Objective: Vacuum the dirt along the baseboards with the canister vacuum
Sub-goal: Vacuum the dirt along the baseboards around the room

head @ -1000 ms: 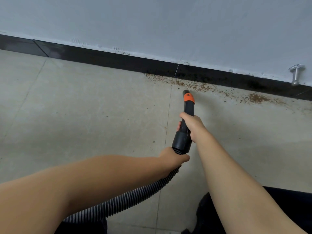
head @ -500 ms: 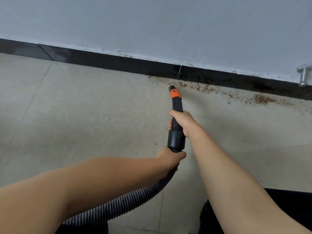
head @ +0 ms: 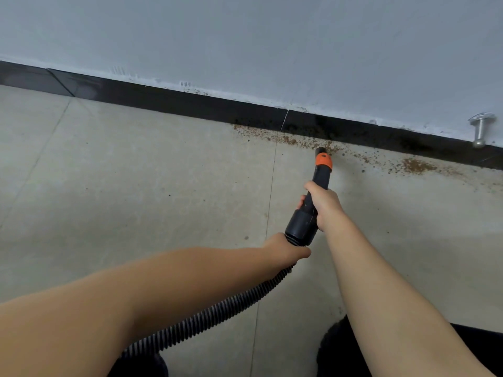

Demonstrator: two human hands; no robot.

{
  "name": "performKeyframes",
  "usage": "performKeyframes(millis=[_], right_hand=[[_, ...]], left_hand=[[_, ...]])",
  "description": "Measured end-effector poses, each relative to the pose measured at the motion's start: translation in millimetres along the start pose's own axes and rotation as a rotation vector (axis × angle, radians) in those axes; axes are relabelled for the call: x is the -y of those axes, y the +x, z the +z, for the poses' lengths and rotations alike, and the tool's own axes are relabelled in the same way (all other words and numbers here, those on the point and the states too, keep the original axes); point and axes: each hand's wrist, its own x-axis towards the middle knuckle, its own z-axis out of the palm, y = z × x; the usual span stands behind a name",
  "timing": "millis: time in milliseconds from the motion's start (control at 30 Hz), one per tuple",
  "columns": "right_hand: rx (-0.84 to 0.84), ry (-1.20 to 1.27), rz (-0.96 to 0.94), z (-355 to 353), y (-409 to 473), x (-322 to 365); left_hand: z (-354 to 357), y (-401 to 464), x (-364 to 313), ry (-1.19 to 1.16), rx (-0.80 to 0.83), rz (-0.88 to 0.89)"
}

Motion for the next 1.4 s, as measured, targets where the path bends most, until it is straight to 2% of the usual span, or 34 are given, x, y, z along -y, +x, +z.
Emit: performKeyframes(millis=[100,433,867,1067,1267,1400], right_hand=[[0.002,-0.004,0.004,2,5,7],[0.252,-0.204,-0.019,57,-8,8],[0.4,-0.327,-0.074,133,-29,-5],[0.319,-0.214,-0.074,138,-29,-7],[0.12,-0.109,-0.05,87,-14,2],[0.084,-0.085,-0.012,62,-8,6]], left_hand=[[0,3,-6,-0.017,-0.021,0.012],[-16,-8,15,-0.219,-0.131,0.011],[-64,-20,37,-0.306,-0.298,-0.016],[-82,-18,39,-0.244,-0.28,-0.009],[-62,-7,19,-0.082,-0.142,-0.008],[-41,-2,10,-0.086,-0.071,-0.015]])
